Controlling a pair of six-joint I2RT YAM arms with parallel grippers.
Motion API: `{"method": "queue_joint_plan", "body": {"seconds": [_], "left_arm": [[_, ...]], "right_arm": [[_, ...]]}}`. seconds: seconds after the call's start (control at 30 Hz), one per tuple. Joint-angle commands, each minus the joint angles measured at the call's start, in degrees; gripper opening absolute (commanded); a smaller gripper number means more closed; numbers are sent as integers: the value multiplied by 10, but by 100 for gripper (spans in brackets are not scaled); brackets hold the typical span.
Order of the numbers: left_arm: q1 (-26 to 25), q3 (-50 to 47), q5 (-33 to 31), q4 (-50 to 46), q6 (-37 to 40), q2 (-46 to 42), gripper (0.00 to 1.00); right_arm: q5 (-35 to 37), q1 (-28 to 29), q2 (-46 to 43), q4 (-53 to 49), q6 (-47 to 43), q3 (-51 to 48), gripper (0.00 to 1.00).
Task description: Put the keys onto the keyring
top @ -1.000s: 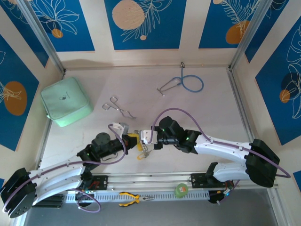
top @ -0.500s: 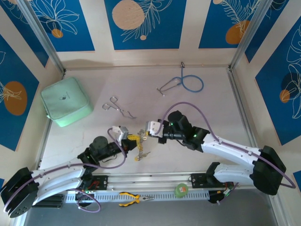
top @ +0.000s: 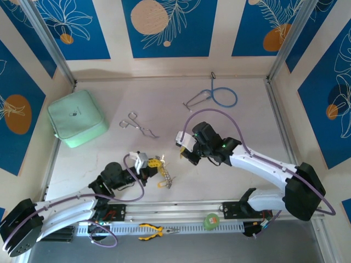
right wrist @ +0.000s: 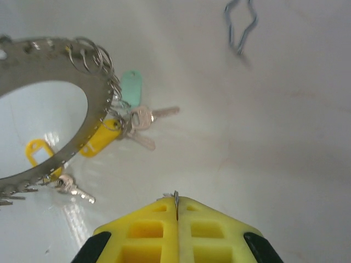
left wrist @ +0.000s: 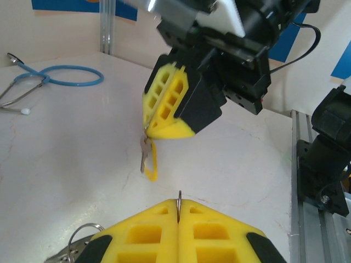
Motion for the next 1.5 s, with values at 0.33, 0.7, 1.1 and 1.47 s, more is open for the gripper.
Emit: {"method": "queue_joint_plan", "body": {"seconds": [0.33,0.7,1.1,1.47], "left_arm": [[0,16,-4,-63,63,-49,0],[0,55,-31,-92,-53,-13,0],[0,54,-18,-81,-58,-10,0],[0,53,-13,-77,-57,-12,0]], "right_arm": [[-49,30,-41,17,-21,-20,0],[-46,116,-90,177,-136,-84,0],[18,143,-30,231,-140,-70,0],[42,144,-16,249,-141,-68,0]]}}
